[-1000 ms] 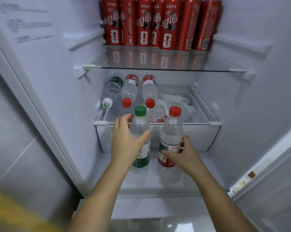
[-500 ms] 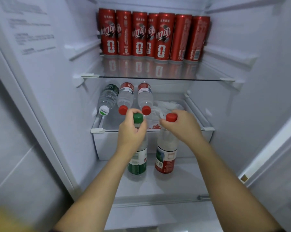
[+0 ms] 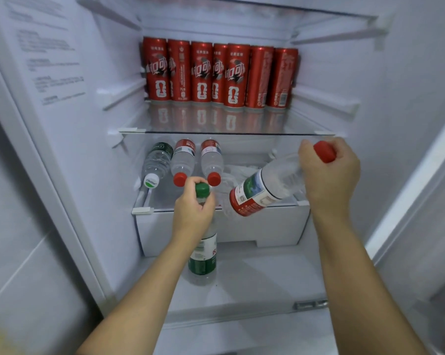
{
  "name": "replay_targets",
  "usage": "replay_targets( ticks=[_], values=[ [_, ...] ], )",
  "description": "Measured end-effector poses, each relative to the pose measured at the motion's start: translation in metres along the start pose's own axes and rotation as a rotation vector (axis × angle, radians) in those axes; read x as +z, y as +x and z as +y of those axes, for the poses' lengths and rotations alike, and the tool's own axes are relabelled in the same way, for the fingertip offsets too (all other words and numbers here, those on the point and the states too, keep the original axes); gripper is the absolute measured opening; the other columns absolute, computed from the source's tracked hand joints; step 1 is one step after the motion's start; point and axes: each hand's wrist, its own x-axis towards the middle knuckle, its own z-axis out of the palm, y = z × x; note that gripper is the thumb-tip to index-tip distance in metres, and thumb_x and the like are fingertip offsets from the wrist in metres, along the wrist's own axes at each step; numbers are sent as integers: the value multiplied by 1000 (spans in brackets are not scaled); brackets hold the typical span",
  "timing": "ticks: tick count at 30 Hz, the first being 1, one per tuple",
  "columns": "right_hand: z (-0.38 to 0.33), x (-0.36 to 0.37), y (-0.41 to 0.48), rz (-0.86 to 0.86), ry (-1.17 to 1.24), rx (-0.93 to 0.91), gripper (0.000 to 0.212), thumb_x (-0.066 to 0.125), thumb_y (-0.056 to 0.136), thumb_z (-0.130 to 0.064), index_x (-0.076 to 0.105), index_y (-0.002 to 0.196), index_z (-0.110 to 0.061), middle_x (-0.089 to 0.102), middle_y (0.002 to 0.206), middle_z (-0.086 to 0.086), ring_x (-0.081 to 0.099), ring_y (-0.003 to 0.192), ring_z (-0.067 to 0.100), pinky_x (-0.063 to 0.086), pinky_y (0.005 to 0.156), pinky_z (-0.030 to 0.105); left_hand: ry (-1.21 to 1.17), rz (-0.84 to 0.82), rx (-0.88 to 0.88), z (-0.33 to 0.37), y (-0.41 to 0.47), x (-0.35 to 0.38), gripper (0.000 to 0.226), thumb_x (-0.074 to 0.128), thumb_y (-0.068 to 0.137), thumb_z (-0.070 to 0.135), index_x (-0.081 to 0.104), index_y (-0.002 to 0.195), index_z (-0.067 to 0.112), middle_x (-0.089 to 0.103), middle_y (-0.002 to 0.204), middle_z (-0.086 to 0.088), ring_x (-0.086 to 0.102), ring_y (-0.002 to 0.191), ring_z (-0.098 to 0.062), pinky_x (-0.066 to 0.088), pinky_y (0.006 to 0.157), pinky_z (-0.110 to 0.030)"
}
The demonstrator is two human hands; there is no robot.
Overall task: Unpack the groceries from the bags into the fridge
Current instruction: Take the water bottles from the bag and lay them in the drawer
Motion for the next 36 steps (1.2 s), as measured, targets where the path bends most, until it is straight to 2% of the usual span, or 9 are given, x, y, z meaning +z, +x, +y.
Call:
replay_targets(
  ticks=[5,11,15,20,25,27,29,33,36],
  values=[
    [6,3,-16,183,87,-58,32,70,83,-23,42,67,-23,40,59,-13,43,54,-3,33,57,8,-14,14,-2,3,-1,-1,18,61,90,14,51,102,23,60,81,13,59,76,-3,53,71,-36],
    [32,20,-34,194,76,-70,27,72,85,-27,48,79,-16,47,66,-15,49,60,-7,34,60,4,-14,12,-1,4,-1,0,19,61,91,13,50,102,24,59,81,12,60,76,-6,55,71,-40],
    [53,35,-42,-8,-64,40,24,70,88,-30,50,92,-17,55,78,-4,51,66,1,34,57,5,-23,13,-12,2,-1,0,19,60,90,13,50,102,24,59,80,11,60,75,-6,54,70,-38],
    [84,72,-45,-287,-402,29,40,54,94,-45,50,129,-26,60,104,-5,59,87,17,42,61,24,-28,1,-21,2,-2,0,19,60,91,13,50,103,23,59,79,10,59,72,-1,52,65,-27],
    [85,117,-36,-467,-653,68,39,46,97,-43,44,134,-33,60,104,3,57,91,23,51,73,37,-17,17,-13,0,0,0,21,62,89,12,49,100,26,59,77,11,58,75,1,47,61,-15],
    [81,130,-33,-546,-663,71,44,45,98,-40,39,140,-31,64,104,6,59,87,23,52,70,36,-32,25,-10,0,-1,0,22,63,88,11,50,100,25,60,77,11,58,73,1,44,59,-10],
    [77,138,-28,-610,-687,76,49,44,99,-38,32,146,-27,65,104,8,55,83,22,44,64,32,-53,34,-21,0,-1,0,21,64,87,11,52,99,24,61,76,10,58,70,0,44,59,-9],
    [70,143,-21,-676,-731,48,46,41,101,-36,35,143,-20,56,93,4,48,80,20,37,62,30,-75,43,-66,-4,0,2,16,67,86,17,55,96,23,61,77,9,58,71,-4,46,63,-14],
    [67,138,-16,-753,-779,60,53,38,100,-44,28,148,-23,63,114,9,55,93,26,38,68,32,-61,34,-74,-4,0,2,13,67,85,20,55,89,24,61,75,6,58,70,-7,46,65,-18]
  ],
)
